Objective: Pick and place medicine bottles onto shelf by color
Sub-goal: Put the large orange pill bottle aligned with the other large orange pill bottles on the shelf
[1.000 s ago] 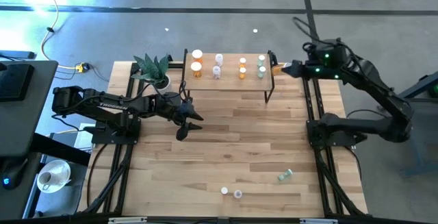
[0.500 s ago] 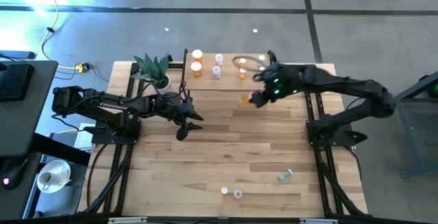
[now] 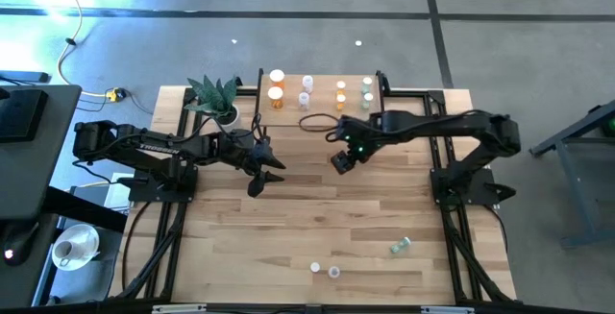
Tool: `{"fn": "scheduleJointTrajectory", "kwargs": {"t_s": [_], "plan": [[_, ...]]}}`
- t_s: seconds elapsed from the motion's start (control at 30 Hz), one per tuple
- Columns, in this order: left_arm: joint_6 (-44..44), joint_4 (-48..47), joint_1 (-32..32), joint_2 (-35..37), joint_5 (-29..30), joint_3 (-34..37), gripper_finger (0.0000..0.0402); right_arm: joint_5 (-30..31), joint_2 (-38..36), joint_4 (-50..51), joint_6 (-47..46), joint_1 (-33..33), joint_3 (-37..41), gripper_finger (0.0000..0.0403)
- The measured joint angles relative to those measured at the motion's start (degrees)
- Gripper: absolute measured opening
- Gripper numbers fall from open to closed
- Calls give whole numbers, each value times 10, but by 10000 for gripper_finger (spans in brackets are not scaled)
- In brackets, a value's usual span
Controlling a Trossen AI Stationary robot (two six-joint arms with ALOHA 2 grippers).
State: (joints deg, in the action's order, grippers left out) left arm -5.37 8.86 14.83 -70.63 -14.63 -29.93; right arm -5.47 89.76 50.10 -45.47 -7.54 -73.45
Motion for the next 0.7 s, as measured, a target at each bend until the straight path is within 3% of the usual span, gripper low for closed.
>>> {"fn": "scheduleJointTrajectory", "kwargs": {"t_s": [0.7], "plan": [[0, 0, 0, 0, 0, 0, 186, 9, 114, 9, 10, 43, 0, 204]]}}
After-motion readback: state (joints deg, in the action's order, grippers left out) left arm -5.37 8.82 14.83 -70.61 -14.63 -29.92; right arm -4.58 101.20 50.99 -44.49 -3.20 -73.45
